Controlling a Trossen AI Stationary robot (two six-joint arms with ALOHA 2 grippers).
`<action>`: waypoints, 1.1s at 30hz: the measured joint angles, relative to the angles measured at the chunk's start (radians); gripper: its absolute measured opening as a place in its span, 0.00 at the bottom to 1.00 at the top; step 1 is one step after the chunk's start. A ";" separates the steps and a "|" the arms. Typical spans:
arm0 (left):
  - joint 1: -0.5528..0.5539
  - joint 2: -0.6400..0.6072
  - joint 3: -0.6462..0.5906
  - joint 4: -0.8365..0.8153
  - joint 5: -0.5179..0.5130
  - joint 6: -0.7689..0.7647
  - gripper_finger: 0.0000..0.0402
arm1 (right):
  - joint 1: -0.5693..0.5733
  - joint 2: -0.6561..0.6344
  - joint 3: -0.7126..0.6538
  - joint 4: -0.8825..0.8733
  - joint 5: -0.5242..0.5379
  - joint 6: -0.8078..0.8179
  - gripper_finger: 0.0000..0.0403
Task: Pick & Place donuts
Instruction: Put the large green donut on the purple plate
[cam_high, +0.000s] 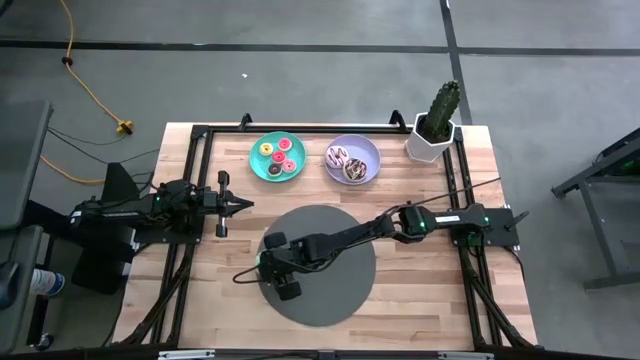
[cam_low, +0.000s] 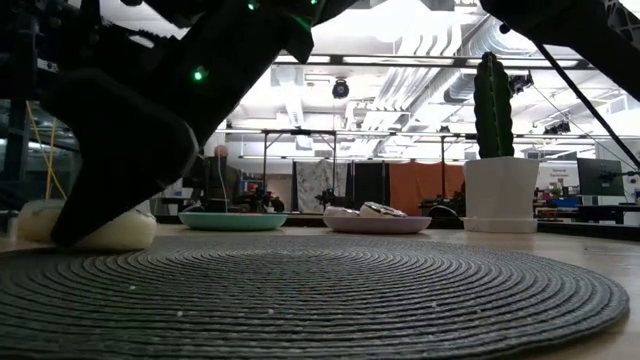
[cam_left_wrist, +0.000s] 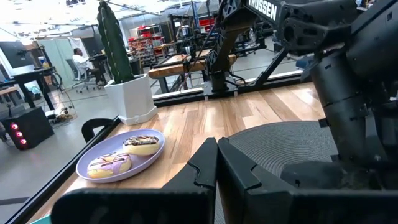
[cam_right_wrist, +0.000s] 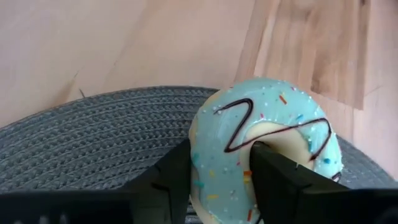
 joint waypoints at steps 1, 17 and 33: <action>0.000 0.000 0.000 0.000 0.000 0.000 0.00 | 0.000 -0.004 0.000 0.000 0.009 -0.001 0.35; 0.000 0.000 0.000 0.000 0.000 0.000 0.00 | -0.015 -0.136 0.000 -0.124 0.122 0.107 0.35; 0.000 0.000 0.000 0.000 0.000 0.000 0.00 | -0.170 -0.285 0.000 -0.539 0.116 0.264 0.35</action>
